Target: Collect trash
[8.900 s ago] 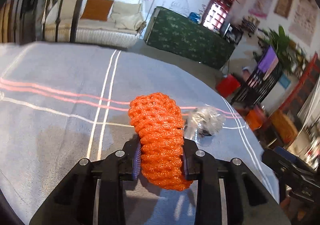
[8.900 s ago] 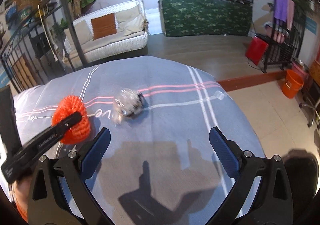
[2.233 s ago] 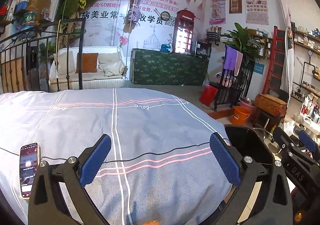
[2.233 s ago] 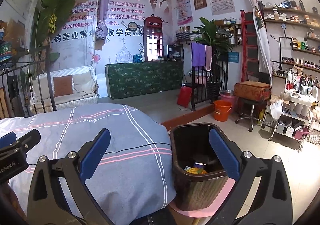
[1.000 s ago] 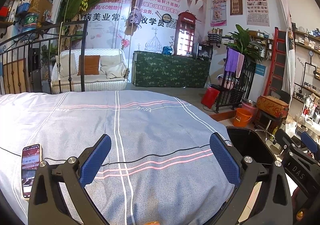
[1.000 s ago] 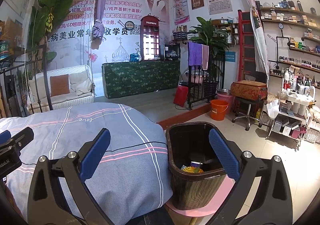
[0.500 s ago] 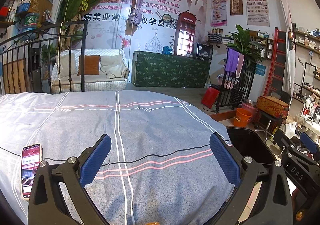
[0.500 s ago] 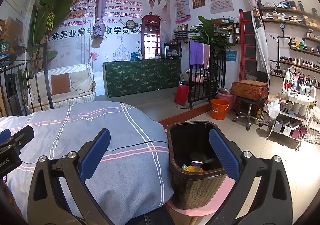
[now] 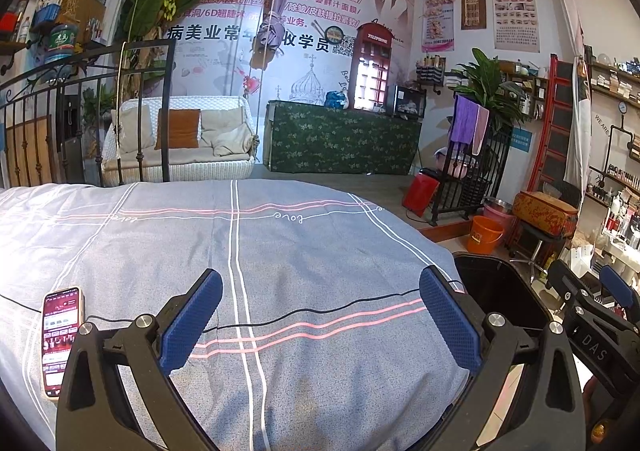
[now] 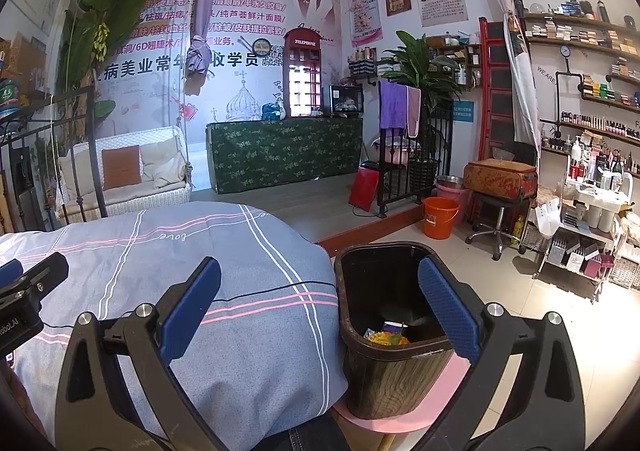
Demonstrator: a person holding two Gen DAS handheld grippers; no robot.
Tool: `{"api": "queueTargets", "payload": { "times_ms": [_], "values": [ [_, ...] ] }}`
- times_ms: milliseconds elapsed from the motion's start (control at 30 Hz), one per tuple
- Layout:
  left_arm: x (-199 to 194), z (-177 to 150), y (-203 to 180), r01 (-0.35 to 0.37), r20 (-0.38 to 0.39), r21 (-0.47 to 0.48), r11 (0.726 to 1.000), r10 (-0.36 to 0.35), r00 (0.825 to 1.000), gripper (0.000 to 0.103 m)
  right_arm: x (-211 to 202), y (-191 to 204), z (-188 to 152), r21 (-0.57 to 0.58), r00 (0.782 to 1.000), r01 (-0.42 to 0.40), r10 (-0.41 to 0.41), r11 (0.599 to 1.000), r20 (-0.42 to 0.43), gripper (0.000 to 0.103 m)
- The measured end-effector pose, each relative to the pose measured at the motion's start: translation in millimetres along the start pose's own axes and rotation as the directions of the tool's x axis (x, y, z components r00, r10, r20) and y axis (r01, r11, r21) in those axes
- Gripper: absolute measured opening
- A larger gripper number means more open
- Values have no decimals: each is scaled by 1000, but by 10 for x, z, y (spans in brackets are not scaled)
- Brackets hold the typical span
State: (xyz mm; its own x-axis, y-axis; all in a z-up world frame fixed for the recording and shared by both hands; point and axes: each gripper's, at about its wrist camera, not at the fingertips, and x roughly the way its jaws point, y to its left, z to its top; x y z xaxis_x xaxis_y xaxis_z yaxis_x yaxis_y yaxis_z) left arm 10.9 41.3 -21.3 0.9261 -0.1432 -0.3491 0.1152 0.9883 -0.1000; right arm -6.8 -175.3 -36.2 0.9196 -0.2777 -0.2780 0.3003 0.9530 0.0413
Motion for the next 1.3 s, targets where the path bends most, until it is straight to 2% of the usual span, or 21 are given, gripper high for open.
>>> {"api": "queueTargets", "payload": {
  "times_ms": [1300],
  "values": [
    [-24,6,-8,5,-5,-2,1000,-5,1000,97,53,31,-54,-1,1000,6,-6,1000,-20,97]
  ]
}}
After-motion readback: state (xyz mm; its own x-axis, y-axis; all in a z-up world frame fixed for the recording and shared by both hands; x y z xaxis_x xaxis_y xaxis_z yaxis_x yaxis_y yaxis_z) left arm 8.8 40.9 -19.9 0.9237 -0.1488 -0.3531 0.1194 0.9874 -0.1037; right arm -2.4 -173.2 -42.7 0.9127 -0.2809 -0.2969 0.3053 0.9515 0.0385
